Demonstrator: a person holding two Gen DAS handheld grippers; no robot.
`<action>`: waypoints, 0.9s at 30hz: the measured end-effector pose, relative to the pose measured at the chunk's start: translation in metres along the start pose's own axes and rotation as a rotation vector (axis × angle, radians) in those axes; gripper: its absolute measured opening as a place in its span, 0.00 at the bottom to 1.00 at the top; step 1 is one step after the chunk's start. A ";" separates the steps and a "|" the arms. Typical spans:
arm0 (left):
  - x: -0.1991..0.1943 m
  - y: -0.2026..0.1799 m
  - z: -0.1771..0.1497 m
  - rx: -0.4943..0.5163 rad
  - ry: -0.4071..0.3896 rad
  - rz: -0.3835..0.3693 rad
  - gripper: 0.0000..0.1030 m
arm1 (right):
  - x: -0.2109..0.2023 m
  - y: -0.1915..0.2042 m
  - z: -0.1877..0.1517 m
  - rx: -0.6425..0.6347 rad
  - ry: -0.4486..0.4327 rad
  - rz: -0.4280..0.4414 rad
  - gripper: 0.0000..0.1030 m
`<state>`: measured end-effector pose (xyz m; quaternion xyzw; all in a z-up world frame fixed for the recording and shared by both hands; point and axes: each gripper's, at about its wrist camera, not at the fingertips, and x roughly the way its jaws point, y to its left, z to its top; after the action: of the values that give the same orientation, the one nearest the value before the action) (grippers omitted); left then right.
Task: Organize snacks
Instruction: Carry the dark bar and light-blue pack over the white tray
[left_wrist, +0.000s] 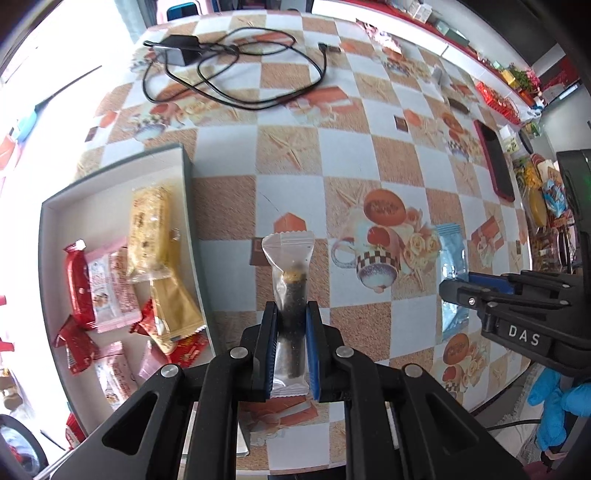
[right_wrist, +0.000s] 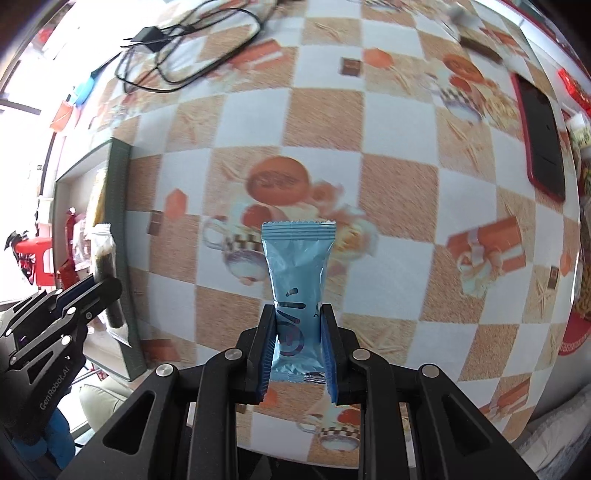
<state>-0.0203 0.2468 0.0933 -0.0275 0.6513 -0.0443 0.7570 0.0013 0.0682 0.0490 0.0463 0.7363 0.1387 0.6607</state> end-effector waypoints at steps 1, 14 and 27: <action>-0.003 0.003 0.001 -0.007 -0.010 -0.001 0.15 | -0.001 0.005 0.002 -0.010 -0.004 0.001 0.24; -0.029 0.052 -0.006 -0.091 -0.078 0.028 0.15 | -0.027 0.063 0.022 -0.132 -0.035 0.031 0.24; -0.028 0.138 -0.036 -0.250 -0.046 0.111 0.15 | -0.015 0.163 0.034 -0.298 -0.009 0.094 0.24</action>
<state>-0.0553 0.3879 0.1014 -0.0865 0.6347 0.0795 0.7638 0.0184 0.2251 0.1040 -0.0172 0.7018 0.2767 0.6563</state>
